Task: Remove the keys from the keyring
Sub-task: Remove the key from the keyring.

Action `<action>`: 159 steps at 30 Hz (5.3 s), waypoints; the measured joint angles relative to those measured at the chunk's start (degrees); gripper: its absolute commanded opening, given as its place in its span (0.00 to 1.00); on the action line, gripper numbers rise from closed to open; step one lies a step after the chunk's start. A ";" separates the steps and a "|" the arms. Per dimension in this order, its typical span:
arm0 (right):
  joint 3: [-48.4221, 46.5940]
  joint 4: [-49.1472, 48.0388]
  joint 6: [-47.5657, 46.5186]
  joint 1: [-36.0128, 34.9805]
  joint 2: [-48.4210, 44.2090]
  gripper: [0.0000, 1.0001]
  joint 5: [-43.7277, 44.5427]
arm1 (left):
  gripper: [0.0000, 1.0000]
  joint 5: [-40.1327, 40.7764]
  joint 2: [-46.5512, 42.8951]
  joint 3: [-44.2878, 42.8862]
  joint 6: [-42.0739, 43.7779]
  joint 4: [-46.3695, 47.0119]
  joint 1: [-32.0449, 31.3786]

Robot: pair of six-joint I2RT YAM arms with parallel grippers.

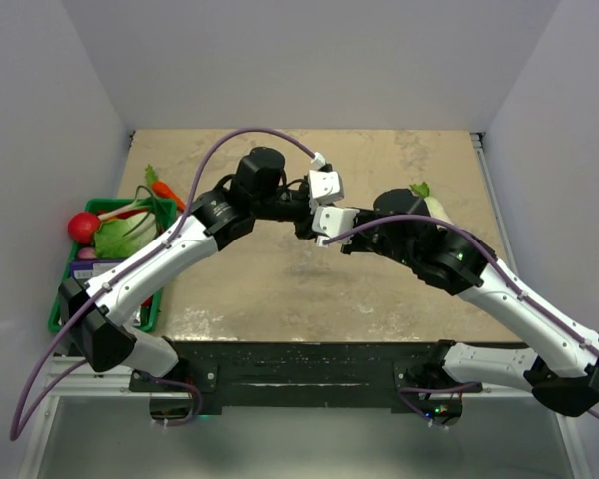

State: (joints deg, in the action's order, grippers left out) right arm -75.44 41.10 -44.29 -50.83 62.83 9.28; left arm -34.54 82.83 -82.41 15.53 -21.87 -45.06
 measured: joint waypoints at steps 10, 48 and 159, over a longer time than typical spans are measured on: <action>0.00 0.00 0.57 0.35 0.00 0.00 -0.09 | 0.39 -0.57 0.48 0.00 -1.64 0.76 -0.02; 2.10 -3.10 -0.07 5.11 -4.50 0.00 -9.55 | 0.00 0.04 -0.90 -0.15 0.15 1.03 -0.57; 4.81 -7.50 5.70 12.09 -8.22 0.00 -15.78 | 0.31 -3.48 5.70 -11.02 -4.04 -0.85 -0.39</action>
State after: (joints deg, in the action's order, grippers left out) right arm -70.63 33.61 -38.59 -38.74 54.61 -6.50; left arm -38.02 88.53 -93.43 11.49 -22.72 -45.45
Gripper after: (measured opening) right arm 0.029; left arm 0.242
